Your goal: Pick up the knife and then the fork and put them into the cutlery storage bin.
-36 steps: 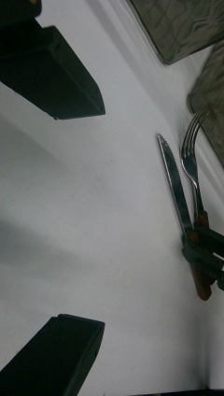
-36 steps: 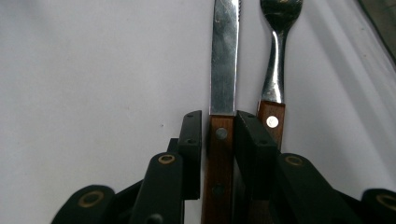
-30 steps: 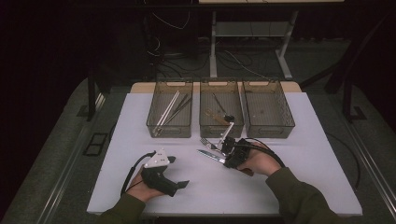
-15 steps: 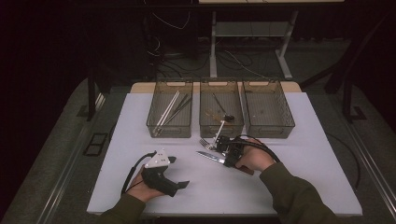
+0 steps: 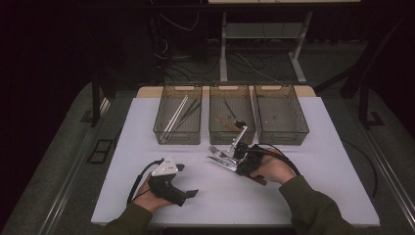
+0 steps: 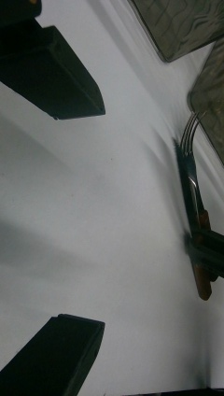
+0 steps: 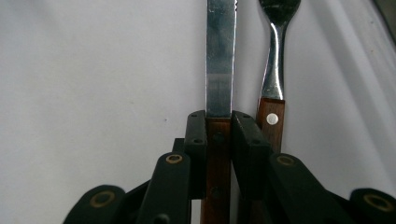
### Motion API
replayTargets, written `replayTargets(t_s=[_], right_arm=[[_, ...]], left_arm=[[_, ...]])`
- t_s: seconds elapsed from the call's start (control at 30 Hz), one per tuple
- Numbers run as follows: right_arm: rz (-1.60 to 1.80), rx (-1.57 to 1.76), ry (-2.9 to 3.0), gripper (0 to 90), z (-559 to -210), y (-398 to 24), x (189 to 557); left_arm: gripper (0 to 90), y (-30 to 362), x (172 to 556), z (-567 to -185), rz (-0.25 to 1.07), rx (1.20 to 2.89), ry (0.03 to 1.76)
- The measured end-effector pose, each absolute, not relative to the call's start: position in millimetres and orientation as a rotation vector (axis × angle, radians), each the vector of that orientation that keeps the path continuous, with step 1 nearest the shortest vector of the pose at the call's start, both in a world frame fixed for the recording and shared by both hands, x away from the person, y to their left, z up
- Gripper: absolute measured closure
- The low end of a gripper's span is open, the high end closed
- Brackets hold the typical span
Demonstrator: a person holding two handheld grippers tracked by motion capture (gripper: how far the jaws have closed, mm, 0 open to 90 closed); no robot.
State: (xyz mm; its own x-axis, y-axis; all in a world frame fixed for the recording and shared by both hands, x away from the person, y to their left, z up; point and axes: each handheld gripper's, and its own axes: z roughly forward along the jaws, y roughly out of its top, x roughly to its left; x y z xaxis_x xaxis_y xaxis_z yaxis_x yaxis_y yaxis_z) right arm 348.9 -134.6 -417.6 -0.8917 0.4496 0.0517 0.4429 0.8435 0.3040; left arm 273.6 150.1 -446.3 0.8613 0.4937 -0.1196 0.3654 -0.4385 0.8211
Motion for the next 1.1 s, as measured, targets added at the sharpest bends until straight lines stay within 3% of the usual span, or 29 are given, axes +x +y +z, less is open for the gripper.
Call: replayTargets(t_s=[1.1], right_arm=[[1.280,0.947,2.654,77.8,-381,-217,348]], left_arm=[[0.0,152,274,-444,0.170,2.074,0.611]])
